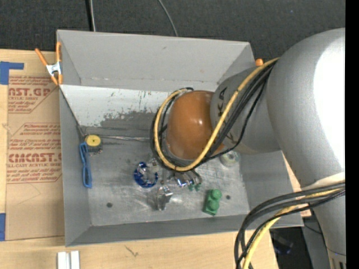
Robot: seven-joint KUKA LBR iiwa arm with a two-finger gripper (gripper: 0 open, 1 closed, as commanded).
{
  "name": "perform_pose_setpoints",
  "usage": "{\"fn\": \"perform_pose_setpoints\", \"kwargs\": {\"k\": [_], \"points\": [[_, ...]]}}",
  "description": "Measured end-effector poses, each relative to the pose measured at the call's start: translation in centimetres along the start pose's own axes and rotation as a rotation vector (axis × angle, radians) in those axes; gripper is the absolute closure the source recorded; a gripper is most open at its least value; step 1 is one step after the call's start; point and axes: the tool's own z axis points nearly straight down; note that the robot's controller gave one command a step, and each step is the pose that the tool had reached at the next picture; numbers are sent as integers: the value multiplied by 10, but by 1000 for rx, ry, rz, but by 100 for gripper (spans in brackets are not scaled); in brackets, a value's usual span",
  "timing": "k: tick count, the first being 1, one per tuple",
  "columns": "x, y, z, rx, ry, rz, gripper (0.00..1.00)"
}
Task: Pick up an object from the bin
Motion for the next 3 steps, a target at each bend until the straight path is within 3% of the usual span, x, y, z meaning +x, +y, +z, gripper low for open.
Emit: {"fn": "perform_pose_setpoints", "kwargs": {"k": [1,2,3], "points": [[-7,0,-5,0,-31,1,100],[15,30,-124,-1,-6,-62,100],[16,30,-119,-1,1,-62,0]]}}
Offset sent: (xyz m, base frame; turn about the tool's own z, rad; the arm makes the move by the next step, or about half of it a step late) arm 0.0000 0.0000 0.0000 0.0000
